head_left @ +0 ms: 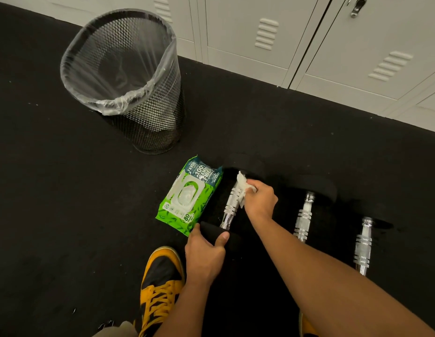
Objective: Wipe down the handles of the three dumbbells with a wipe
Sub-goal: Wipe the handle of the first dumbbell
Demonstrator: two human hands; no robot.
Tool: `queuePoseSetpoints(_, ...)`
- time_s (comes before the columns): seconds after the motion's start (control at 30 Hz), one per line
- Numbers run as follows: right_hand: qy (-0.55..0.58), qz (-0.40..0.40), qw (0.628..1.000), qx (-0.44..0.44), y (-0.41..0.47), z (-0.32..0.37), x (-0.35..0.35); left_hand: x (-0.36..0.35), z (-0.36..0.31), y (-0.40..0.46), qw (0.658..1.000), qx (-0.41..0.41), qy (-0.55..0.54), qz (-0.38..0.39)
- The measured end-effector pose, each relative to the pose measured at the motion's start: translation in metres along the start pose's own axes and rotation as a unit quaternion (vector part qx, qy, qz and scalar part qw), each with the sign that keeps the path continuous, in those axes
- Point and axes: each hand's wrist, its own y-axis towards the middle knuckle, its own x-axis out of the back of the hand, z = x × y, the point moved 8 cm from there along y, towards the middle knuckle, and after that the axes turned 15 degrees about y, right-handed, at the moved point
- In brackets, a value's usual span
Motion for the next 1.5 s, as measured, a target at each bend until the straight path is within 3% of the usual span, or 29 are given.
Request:
queuePoseSetpoints(0.5, -0.064, 0.186, 0.978, 0.069, -0.037, -0.011, -0.004, 0.004, -0.006, -0.004, 1.000, 0.003, 0.003, 0.009)
queuePoseSetpoints(0.87, -0.045, 0.259, 0.965, -0.026, -0.050, -0.034, -0.010, 0.005, -0.006, -0.003, 1.000, 0.011, 0.002, 0.008)
queuePoseSetpoints(1.13, 0.112, 0.169, 0.966, -0.160, -0.033, -0.065, -0.015, 0.005, -0.004, -0.002, 1.000, 0.013, -0.008, 0.008)
queuePoseSetpoints(1.5, 0.350, 0.016, 0.899, -0.262, -0.018, -0.074, -0.023, 0.005, -0.006, -0.004, 1.000, 0.006, -0.018, -0.006)
